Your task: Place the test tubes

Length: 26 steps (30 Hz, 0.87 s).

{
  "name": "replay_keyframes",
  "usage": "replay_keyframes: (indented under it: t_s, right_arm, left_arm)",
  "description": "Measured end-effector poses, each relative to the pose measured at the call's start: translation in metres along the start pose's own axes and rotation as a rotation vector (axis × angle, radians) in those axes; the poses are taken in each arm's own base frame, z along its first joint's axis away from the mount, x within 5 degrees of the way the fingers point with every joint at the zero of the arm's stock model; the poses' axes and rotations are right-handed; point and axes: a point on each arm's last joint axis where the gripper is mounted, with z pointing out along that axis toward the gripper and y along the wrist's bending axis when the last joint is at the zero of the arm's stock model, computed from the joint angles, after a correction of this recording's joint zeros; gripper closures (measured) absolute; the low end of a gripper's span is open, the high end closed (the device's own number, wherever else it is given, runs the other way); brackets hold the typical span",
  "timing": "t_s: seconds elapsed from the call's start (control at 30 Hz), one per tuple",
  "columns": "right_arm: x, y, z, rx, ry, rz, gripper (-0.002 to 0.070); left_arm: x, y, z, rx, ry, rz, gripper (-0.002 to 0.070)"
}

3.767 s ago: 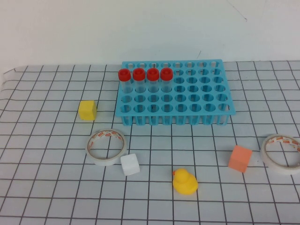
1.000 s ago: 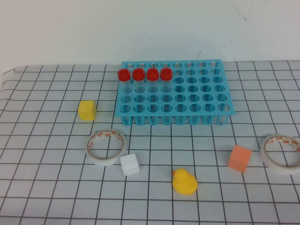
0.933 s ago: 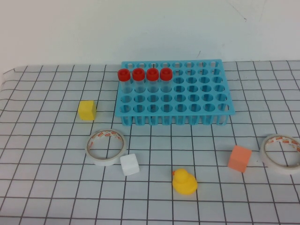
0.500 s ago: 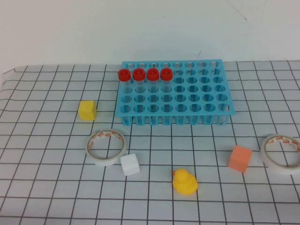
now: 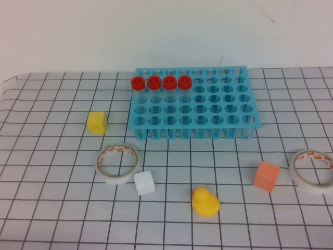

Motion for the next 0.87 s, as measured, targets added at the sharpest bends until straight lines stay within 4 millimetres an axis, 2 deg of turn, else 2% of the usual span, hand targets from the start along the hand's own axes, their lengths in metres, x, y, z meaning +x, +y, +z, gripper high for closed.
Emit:
replay_keyframes:
  t_s: [0.87]
  right_arm:
    - [0.0003, -0.0004, 0.0, 0.004, 0.004, -0.003, 0.0678]
  left_arm:
    - [0.0, 0.0, 0.0, 0.0, 0.0, -0.003, 0.0676]
